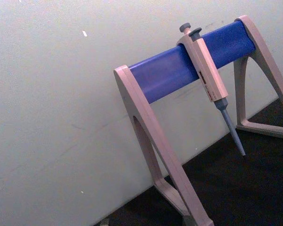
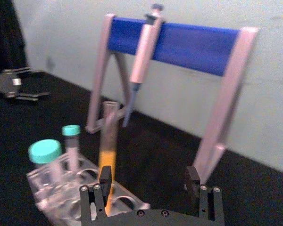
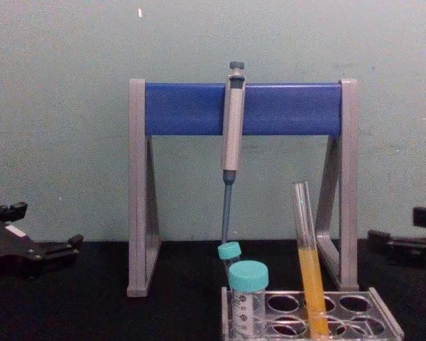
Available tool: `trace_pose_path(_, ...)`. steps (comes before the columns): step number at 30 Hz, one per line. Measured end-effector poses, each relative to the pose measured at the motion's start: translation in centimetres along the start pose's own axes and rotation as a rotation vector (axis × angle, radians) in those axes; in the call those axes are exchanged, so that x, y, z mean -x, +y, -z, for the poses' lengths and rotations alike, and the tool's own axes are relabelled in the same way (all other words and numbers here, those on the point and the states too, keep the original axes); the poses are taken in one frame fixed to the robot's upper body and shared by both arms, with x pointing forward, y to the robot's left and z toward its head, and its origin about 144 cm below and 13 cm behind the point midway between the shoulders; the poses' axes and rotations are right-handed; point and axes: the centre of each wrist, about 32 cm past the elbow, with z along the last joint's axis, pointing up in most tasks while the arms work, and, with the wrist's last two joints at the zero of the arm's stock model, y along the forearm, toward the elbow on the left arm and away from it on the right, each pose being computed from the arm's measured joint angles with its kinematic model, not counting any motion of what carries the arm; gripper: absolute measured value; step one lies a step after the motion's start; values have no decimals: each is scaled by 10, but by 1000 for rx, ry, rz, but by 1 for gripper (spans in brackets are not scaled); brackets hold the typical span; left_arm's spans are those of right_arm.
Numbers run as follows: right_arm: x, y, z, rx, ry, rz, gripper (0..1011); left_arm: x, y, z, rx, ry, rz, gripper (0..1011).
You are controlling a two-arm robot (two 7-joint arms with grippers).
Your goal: Pick up the test tube from the test tube rack, shake it, then place it back into the test tube rack.
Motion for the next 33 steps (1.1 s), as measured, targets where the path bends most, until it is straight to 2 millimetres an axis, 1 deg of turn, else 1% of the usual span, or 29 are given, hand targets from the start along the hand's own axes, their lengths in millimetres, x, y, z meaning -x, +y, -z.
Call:
trace_pose_path(6,3,7,-10,46,40,-81,1000,0,0,0,0,0,0,1001)
trace_pose_path(11,7,18,-14,75,50,-122,1000,0,0,0,0,0,0,1001)
trace_pose_path(20,9,39,-17,126,34,-163,1000,0,0,0,0,0,0,1001)
trace_pose_path(33,9,63,-18,149,25,-165,1000,0,0,0,0,0,0,1001)
